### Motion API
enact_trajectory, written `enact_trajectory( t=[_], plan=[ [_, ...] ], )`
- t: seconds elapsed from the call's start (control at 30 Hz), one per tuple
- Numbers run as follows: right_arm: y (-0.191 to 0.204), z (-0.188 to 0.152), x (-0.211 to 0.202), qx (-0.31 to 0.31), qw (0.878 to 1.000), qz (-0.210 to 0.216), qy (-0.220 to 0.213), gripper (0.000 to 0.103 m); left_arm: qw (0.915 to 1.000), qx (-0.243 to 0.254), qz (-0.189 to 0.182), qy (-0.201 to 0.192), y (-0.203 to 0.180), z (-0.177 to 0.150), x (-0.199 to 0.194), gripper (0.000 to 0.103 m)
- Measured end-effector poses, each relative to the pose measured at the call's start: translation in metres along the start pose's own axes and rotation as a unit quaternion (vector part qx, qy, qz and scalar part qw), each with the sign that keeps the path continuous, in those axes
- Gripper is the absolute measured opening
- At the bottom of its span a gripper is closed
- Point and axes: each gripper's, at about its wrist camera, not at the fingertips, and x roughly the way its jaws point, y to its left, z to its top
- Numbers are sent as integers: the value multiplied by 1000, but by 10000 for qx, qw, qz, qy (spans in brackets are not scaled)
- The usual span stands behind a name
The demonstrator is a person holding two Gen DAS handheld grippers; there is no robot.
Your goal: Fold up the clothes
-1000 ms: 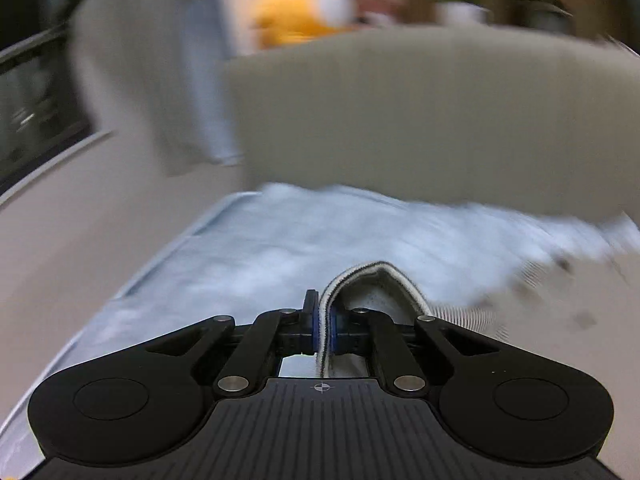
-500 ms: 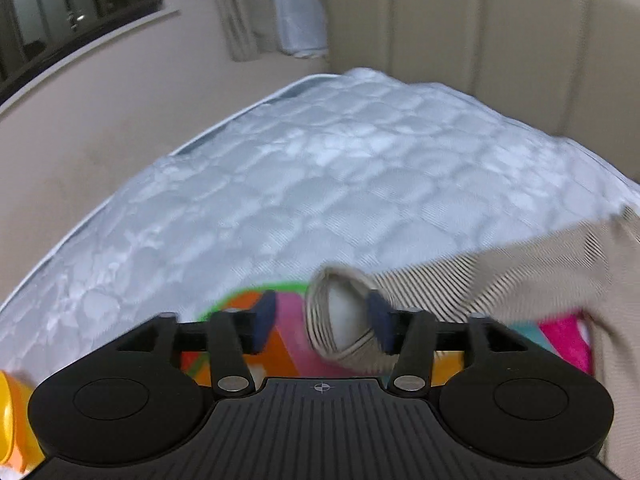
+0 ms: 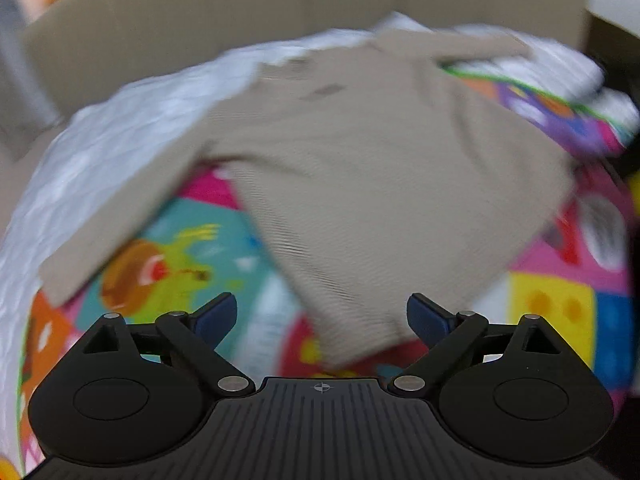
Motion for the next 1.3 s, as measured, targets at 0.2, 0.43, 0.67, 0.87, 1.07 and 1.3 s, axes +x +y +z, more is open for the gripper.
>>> enact_trajectory(
  t=[0.2,0.43,0.67,0.87,1.07,1.3],
  plan=[
    [-15,-7,-18,274,9992,276,-104,80,9975,615,-12,360,-23,-11,17,98],
    [-18,-17,-13,669,9974,-77,-242,80,9961,-102,774,421,19,-10,27,99],
    [-10,-8,8,409,9989,-207,-46,80,9942,-768,703,280,50,-11,18,99],
    [7,1,16,131,9993,-300,-179,80,9945,-628,778,314,36,-12,29,99],
    [24,10,20,-490,9969,-618,-66,51,9894,-603,1171,617,40,-13,39,100],
    [11,0,10,-305,9986,-413,150,23,9864,-829,1149,835,48,-17,27,99]
  ],
)
